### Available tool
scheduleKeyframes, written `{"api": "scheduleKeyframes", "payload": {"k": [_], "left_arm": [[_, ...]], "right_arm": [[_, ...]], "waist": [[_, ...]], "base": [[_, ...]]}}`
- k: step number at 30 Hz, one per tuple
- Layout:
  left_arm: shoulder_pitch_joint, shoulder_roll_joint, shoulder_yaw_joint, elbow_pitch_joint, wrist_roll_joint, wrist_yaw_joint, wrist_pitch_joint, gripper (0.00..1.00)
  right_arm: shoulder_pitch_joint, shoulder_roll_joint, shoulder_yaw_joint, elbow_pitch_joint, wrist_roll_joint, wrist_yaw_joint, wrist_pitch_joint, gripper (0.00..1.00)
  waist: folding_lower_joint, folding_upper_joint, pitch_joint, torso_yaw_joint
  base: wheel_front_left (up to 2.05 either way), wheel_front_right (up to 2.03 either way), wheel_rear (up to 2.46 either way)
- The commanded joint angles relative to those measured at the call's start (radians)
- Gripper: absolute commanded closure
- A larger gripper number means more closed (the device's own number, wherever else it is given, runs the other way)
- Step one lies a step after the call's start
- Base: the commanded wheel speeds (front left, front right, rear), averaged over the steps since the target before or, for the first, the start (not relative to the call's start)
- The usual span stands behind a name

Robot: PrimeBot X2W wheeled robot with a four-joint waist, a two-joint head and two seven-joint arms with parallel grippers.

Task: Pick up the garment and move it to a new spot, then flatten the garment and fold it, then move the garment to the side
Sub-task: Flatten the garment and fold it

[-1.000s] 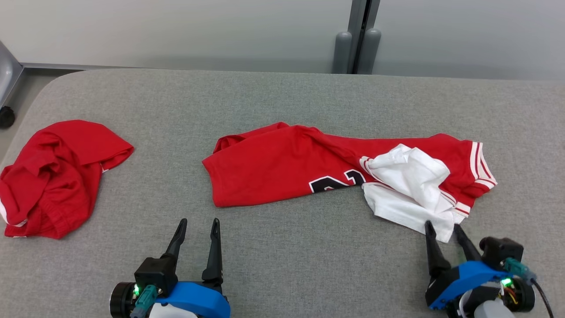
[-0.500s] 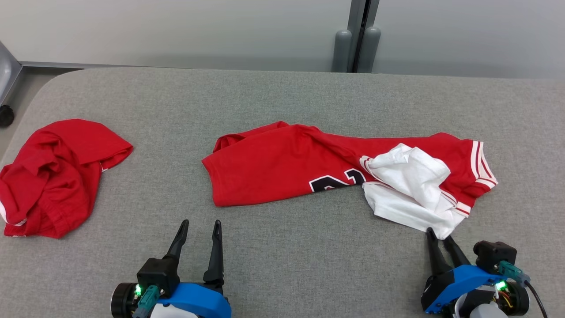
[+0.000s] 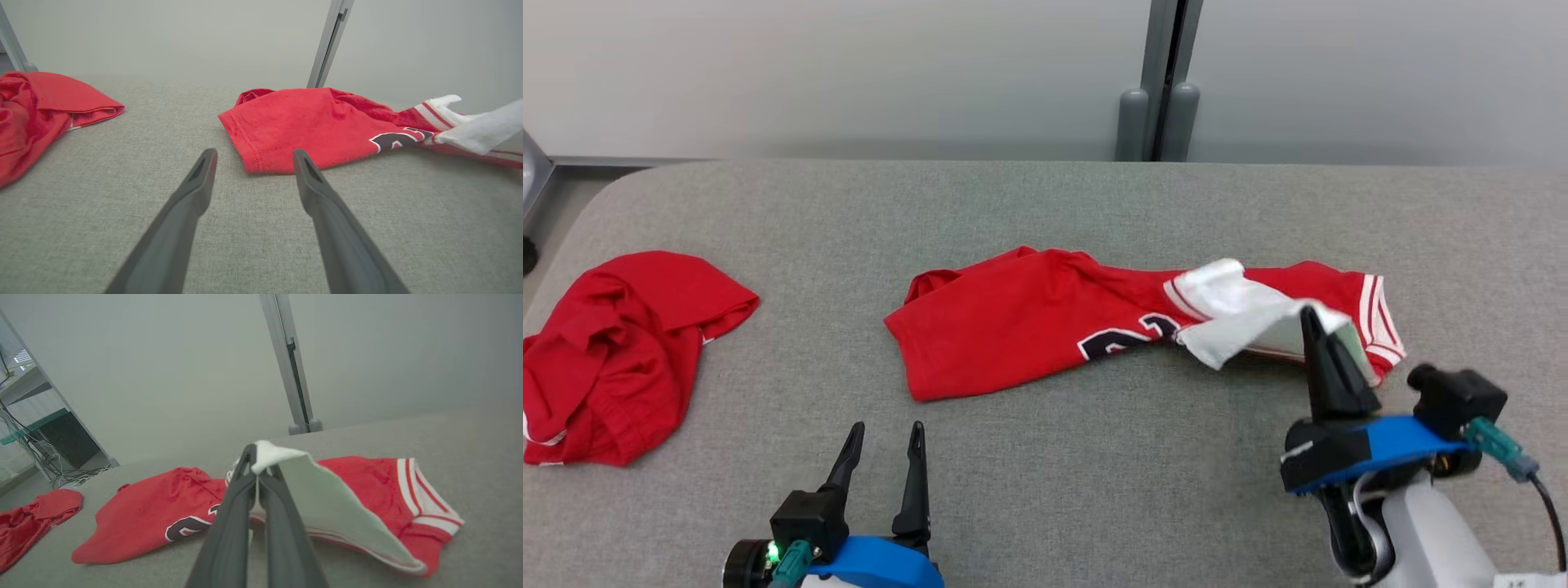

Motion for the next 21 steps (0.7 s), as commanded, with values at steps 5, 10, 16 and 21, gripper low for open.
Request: {"api": "scheduleKeyframes", "payload": {"k": [5,10,16,21], "left_arm": [[0.011,0.0,0.001,0.001,-0.009,-0.004,-0.003,0.0],[0.003,0.0,-0.028,0.0,-0.02,-0.005,-0.003,0.0],[0.007,0.0,-0.066,0.0,-0.046,0.003,-0.003,0.0],[0.016,0.0,-0.093,-0.001,-0.072,0.016,-0.003,0.0]], "right_arm": [[-0.14,-0.045,0.048,-0.129,-0.017,0.0,-0.001,1.0],[-0.362,-0.121,0.106,-0.14,-0.049,0.0,-0.001,1.0],[-0.62,-0.18,0.196,-0.047,-0.078,0.0,-0.001,1.0],[-0.772,-0.188,0.278,0.074,-0.094,0.0,-0.001,1.0]], "waist": [[0.0,0.0,-0.04,-0.019],[0.0,0.0,-0.055,0.015],[0.0,0.0,-0.06,0.1],[0.0,0.0,-0.062,0.161]], "base": [[0.0,0.0,0.0],[0.0,0.0,0.0],[0.0,0.0,0.0],[0.0,0.0,0.0]]}}
